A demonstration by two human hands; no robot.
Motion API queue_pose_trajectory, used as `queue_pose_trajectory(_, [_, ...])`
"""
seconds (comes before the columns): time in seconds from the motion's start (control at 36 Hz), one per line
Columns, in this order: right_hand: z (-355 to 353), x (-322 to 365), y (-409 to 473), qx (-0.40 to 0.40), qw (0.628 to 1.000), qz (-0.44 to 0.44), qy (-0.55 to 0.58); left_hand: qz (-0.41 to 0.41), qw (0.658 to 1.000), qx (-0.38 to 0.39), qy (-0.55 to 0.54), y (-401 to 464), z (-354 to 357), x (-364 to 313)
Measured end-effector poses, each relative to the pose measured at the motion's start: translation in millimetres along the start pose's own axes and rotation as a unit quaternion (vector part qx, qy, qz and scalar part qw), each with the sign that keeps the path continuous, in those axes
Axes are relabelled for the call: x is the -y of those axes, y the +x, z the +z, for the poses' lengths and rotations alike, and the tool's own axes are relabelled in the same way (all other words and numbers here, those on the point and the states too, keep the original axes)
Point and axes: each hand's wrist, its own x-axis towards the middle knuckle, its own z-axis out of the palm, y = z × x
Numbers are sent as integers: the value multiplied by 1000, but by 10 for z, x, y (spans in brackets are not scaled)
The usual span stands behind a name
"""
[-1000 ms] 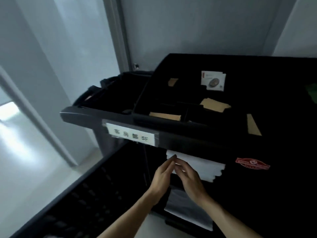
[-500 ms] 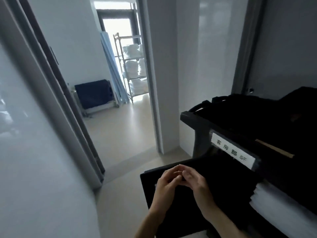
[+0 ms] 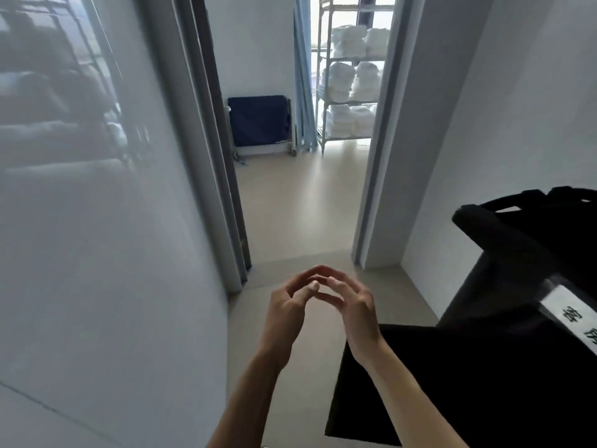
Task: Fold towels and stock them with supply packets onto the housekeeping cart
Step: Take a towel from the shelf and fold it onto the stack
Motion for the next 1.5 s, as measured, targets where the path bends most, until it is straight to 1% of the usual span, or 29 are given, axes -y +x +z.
queue_pose_trajectory(0.08, [208, -169, 423, -5, 1000, 2, -6, -2, 1000, -11, -6, 428, -188, 122])
queue_pose_trajectory(0.22, [609, -484, 1217, -49, 999, 3, 1, -17, 999, -13, -30, 1311, -525, 251])
queue_pose_trajectory(0.28, [773, -560, 1503, -73, 997, 19, 10, -32, 999, -16, -28, 1632, -661, 246])
queue_pose_trajectory(0.39, [1014, -668, 2082, -86, 996, 19, 11, -48, 998, -6, -33, 2272, -903, 221])
queue_pose_trajectory(0.47, [1074, -718, 2453, -102, 994, 37, 22, -66, 997, -4, -42, 2655, -1028, 188])
queue_pose_trajectory(0.64, [1064, -831, 3262, -132, 989, 49, 51, -86, 993, -32, -68, 3415, -1312, 213])
queue_pose_trajectory(0.83, [1024, -1052, 4274, -113, 989, 70, 71, -84, 993, -60, -58, 4311, -1628, 305])
queue_pose_trajectory(0.97, [1009, -1161, 5231, -81, 991, 75, 74, -70, 990, -94, -80, 5204, -1724, 275])
queue_pose_trajectory(1.08, [979, -1123, 6175, -62, 993, 63, 74, -56, 989, -103, -89, 6121, -1657, 185])
queue_pose_trajectory(1.28, [958, -848, 7655, -45, 995, 42, 85, -23, 989, -92, -110, 7579, -1506, 9])
queue_pose_trajectory(1.39, [886, -800, 8317, -34, 997, 43, 60, -19, 986, -88, -139, 8283, -1397, 57])
queue_pose_trajectory(1.5, [730, -898, 9001, -46, 996, 55, 50, -35, 983, -84, -159, 9024, -1256, 231])
